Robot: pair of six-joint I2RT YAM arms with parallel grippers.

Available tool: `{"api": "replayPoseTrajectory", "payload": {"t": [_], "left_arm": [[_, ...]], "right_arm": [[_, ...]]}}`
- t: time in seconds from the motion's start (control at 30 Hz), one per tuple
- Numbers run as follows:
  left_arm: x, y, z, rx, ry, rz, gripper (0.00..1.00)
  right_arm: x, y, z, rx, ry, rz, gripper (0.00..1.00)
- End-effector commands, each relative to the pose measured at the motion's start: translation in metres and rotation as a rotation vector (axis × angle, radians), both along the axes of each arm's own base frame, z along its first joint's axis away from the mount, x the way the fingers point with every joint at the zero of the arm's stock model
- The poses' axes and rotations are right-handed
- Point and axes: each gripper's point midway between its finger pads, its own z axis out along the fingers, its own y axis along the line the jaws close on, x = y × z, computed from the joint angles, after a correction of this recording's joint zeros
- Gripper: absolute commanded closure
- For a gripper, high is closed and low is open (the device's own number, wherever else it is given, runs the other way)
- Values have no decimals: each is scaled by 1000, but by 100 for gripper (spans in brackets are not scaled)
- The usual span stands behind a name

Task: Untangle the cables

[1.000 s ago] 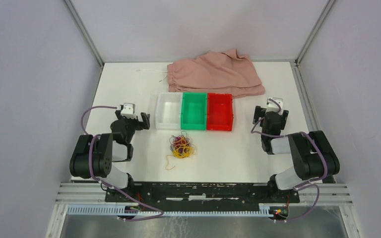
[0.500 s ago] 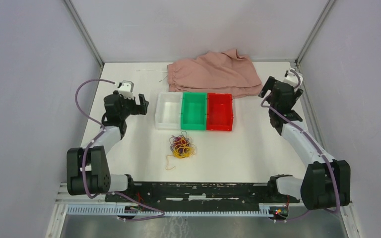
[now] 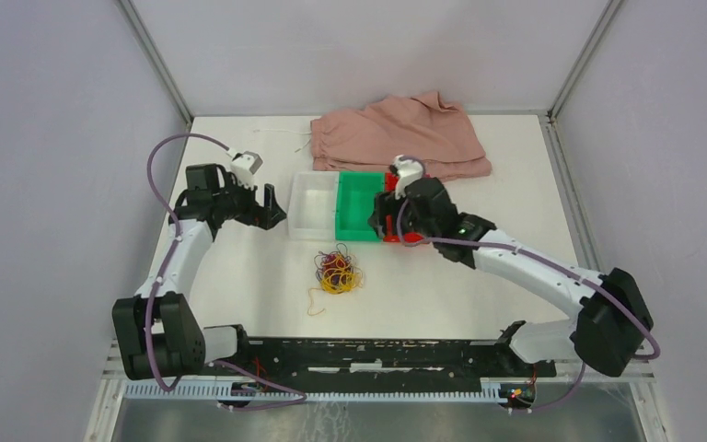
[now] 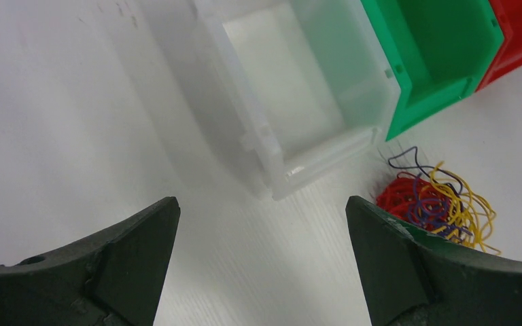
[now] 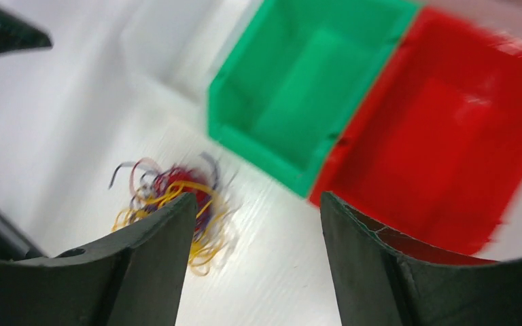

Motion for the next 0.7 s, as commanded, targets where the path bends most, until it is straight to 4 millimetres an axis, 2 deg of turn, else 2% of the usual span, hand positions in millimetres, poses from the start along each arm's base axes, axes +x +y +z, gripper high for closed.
{"api": "replayPoseTrajectory", "payload": {"t": [0.0, 0.13, 0.23, 0.3, 0.53, 0.6, 0.67], "left_arm": [[-23, -10, 17, -9, 9, -101, 1], [-31, -12, 23, -9, 17, -113, 1], [-36, -13, 29, -11, 12, -118, 1], [-40, -14, 33, -14, 6, -121, 1], [-45, -14, 40, -10, -19, -120, 1], [-46, -14, 42, -8, -21, -117, 1], [-46, -14, 43, -6, -21, -116, 1]], "right_arm": [[-37, 52, -23, -32, 72, 166, 30], [-60, 86, -55, -27, 166, 294, 40], [-69, 98, -80, -39, 243, 350, 49], [-75, 105, -91, -41, 281, 389, 51], [-86, 123, -108, -28, 338, 456, 54], [-86, 124, -109, -24, 341, 456, 62], [-86, 123, -108, -26, 335, 450, 75]]}}
